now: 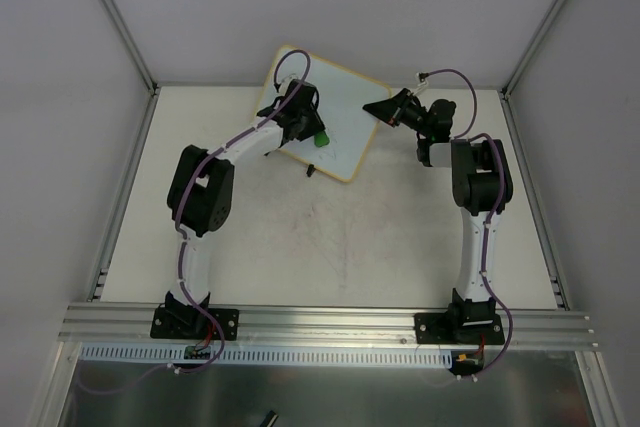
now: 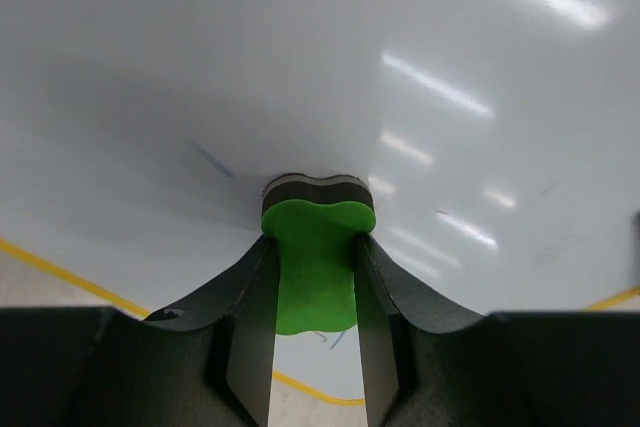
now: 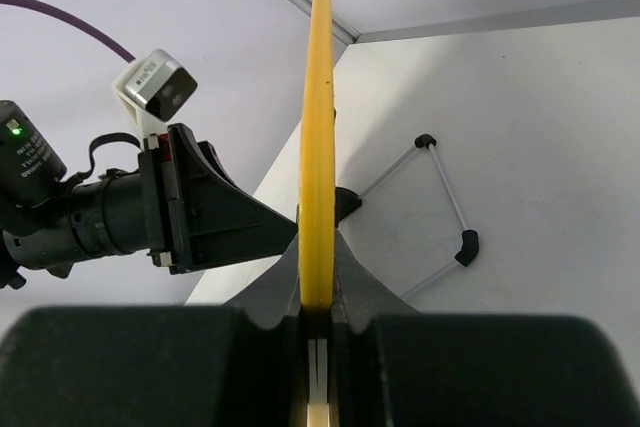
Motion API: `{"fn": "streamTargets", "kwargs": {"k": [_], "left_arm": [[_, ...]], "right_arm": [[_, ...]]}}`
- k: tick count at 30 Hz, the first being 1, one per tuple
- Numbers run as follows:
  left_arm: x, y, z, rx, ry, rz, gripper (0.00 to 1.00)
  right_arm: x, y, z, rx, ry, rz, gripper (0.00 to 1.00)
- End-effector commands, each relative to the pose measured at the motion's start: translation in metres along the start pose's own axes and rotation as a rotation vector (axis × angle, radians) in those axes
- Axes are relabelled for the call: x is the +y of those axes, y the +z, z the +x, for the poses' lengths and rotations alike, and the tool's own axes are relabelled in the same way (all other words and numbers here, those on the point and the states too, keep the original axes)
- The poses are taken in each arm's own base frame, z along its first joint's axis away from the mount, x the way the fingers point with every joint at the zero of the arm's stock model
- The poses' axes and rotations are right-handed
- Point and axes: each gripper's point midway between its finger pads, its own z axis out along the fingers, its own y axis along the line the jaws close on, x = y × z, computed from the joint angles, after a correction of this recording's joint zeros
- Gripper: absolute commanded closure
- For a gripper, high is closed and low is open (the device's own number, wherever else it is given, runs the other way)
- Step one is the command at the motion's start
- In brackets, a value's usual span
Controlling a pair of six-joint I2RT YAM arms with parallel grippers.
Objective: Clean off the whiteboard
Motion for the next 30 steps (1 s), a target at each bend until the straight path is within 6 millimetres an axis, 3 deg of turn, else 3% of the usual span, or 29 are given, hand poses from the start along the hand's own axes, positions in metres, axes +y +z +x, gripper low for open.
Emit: {"fn": "streamTargets", "kwargs": {"k": [1, 7, 12, 15, 24, 30], "left_arm": [[-0.045, 0.018, 0.025, 0.057, 0.119, 0.19, 1.0], [-0.082, 0.016, 0.036, 0.096, 0.269, 0.341, 1.0], [-0.098, 0.014, 0.05, 0.086, 0.399, 0.383, 1.0], [-0.096, 0.016, 0.051, 0.065, 0.439, 0.356, 1.0], [-0.071, 0.028, 0.041, 0.051, 0.402, 0.258, 1.0], [-0.019, 0.042, 0.025, 0.038, 0.298, 0.119, 1.0]], "right_arm": [[0.062, 0.006, -0.016, 0.006, -0.17, -0.183, 1.0], [0.065, 0.006, -0.016, 0.005, -0.171, -0.189, 1.0], [0.066, 0.006, -0.017, 0.006, -0.173, -0.191, 1.0], [0.065, 0.006, -0.017, 0.003, -0.172, -0.189, 1.0], [0.065, 0.006, -0.017, 0.005, -0.169, -0.19, 1.0], [0.067, 0.005, -0.018, 0.002, -0.173, -0.192, 1.0]]}}
